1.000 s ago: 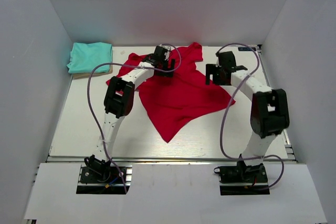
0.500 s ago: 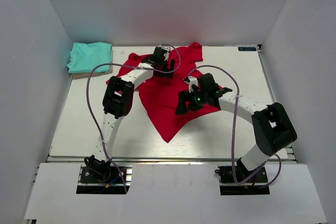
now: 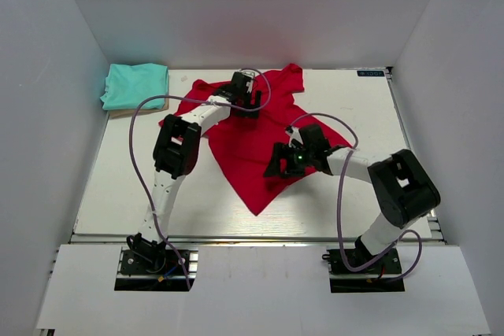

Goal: Fold and stack the t-shirts
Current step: Flatten out the tshirt

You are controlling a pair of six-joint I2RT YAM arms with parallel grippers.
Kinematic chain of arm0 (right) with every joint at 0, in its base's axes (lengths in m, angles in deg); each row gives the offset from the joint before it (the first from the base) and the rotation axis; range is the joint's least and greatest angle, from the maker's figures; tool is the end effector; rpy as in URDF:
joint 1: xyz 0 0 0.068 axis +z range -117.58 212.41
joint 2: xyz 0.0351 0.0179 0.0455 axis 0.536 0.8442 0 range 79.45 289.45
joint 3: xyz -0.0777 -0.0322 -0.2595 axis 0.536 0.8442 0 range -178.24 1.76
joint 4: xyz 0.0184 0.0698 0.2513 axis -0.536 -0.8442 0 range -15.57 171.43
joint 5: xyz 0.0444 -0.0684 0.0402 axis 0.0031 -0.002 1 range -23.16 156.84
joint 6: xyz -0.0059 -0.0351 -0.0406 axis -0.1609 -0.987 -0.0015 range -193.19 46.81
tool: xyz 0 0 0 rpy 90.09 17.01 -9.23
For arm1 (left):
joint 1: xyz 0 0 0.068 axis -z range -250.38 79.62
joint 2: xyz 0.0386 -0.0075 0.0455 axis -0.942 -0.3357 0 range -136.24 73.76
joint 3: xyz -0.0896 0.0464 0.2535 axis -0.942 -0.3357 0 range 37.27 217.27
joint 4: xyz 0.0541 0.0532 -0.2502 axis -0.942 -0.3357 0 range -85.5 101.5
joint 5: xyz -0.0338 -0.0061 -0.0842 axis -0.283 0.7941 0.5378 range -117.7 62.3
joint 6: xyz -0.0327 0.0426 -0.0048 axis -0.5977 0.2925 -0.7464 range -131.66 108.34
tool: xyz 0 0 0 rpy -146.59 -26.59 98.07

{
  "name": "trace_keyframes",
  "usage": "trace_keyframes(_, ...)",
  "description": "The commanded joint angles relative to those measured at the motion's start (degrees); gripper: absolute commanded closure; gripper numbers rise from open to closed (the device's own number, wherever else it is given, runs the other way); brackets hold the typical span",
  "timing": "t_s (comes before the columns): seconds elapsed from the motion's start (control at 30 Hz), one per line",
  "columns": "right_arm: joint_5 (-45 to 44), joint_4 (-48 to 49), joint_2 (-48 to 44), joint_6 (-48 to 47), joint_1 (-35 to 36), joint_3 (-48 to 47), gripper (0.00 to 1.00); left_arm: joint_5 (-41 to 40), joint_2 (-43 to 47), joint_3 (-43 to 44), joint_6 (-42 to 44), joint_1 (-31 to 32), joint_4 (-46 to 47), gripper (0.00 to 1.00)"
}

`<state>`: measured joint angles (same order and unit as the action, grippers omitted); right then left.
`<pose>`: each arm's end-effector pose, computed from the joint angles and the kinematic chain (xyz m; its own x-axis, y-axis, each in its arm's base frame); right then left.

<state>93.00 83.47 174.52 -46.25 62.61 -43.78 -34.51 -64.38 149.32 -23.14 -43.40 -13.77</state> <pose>0.2684 0.1743 0.1508 -0.8891 -0.0470 -0.4553 -0.3435 0.7260 0.5958 0.4755 -0.2374 0.1504 -0.7588 0.1646 -0.6302 0.2383 0.9706 -0.0334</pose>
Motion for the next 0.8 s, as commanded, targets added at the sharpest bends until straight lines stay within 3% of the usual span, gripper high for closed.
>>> trace_keyframes(0.0,-13.83,-12.93,-1.2,4.17,-3.56,7.47,0.1,0.39,-0.02,-4.82,-2.66,-0.09,-10.76,0.0)
trace_keyframes(0.2,-11.92,-18.82,-8.93,8.83,-10.59,13.28,0.1,0.92,6.65,-13.77,-6.0,-0.62,-9.45,0.0)
trace_keyframes(0.4,-18.68,-29.01,-13.93,9.1,-15.16,13.28,0.1,6.62,12.54,-20.02,-7.84,-0.09,-6.28,0.0)
trace_keyframes(0.6,-32.01,-37.55,-18.51,5.85,-18.85,5.74,0.1,11.9,17.37,-18.36,-6.36,0.97,-7.41,0.0)
trace_keyframes(0.77,-32.57,-39.04,-17.38,2.69,-20.44,-0.49,0.1,13.41,26.51,-26.52,-5.49,0.97,-2.86,0.0)
